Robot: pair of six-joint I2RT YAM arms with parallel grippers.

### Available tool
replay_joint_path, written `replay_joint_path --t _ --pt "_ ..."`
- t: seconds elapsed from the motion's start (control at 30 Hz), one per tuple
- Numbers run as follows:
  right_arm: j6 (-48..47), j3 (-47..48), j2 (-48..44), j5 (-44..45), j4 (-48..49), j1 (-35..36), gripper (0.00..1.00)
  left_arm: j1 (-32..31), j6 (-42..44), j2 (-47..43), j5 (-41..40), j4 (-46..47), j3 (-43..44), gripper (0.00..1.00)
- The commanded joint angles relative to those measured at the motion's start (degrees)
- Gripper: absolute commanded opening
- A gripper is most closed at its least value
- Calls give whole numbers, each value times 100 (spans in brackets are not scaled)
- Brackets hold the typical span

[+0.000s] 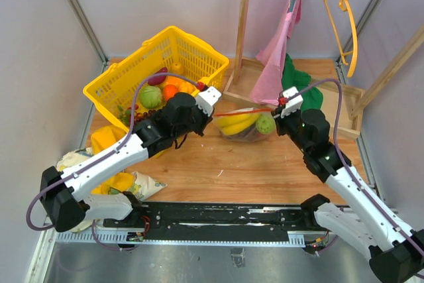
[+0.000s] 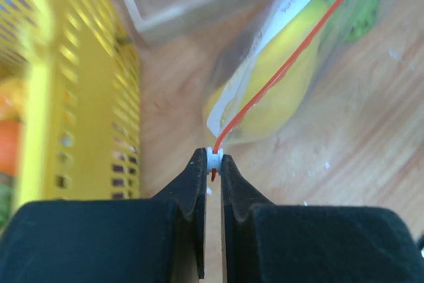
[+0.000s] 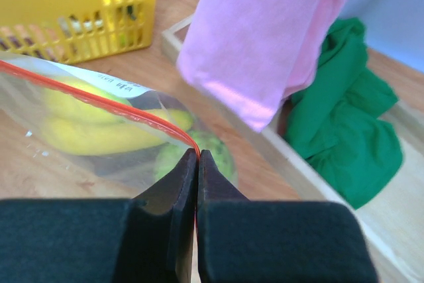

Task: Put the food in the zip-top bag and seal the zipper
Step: Place the zipper food storage bag at the center of the board, then reset both arms

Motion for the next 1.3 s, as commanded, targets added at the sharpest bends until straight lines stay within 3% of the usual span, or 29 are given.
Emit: replay_joint_path --t 0.0,0.27,0.53,0.63,0.7,0.9,1.13,1.2,1.27 --pt "488 -611 -601 -632 -192 -96 2 33 -569 -442 633 169 -727 0" --pt "740 -1145 -2109 -940 -1130 -93 27 25 -1580 -1162 1767 38 -1662 7" --pt "588 -722 -2865 -535 -1618 -96 59 25 -1891 -2207 1336 -52 -1380 41" --pt "398 -411 -2947 -116 -1956 -92 78 25 -1899 -2563 888 -174 -1210 49" --pt "325 -266 -3012 241 -2106 -96 99 25 -1878 -2797 546 -221 -1123 54" --pt "98 -94 -3275 1366 -2272 -96 98 25 -1672 -3536 -724 26 -1088 69" --pt "7 -255 -3590 3084 -2096 -92 98 25 -1064 -4521 -2171 1161 -1754 90" --pt "87 -274 -3759 3204 -2121 -87 98 25 -839 -4878 -2405 1596 -2087 98" --pt "24 -241 -3977 2998 -2230 -88 98 25 -612 -5160 -2450 1943 -2397 99"
